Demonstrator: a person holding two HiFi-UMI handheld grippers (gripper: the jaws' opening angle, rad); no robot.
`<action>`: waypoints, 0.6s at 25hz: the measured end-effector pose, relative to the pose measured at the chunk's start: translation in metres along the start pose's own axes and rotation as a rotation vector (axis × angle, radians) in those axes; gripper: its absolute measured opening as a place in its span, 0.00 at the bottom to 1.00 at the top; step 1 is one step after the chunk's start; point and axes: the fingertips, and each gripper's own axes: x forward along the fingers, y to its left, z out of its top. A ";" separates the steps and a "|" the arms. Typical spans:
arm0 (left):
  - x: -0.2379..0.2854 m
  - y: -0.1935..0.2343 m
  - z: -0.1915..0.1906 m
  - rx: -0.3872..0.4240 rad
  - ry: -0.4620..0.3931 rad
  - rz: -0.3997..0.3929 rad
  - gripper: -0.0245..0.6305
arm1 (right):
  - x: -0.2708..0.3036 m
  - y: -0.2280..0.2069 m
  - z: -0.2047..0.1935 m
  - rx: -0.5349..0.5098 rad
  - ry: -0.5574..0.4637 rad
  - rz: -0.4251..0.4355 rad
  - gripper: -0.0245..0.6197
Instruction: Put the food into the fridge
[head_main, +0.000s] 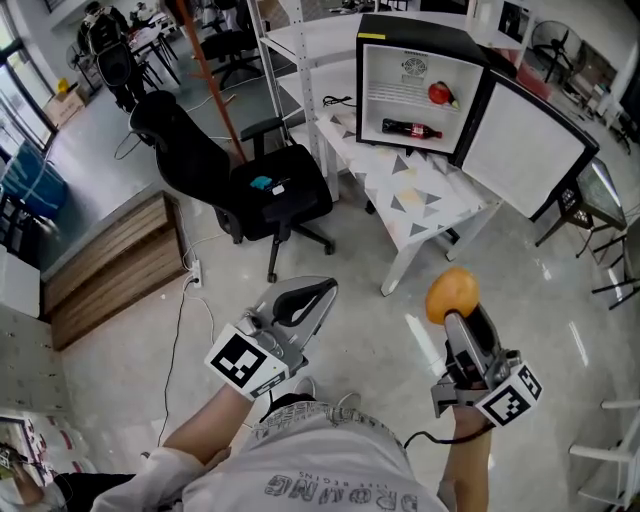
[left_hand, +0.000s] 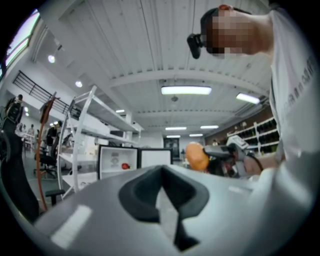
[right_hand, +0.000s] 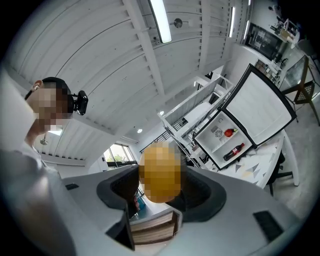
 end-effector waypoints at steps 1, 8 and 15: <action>0.003 -0.003 0.000 0.004 0.001 0.003 0.05 | -0.003 -0.003 0.002 -0.001 0.001 0.002 0.44; 0.019 -0.020 -0.001 0.015 0.012 0.024 0.05 | -0.020 -0.021 0.014 0.015 0.000 0.016 0.44; 0.032 -0.015 -0.009 0.020 0.019 0.047 0.05 | -0.020 -0.042 0.019 0.047 -0.009 0.030 0.44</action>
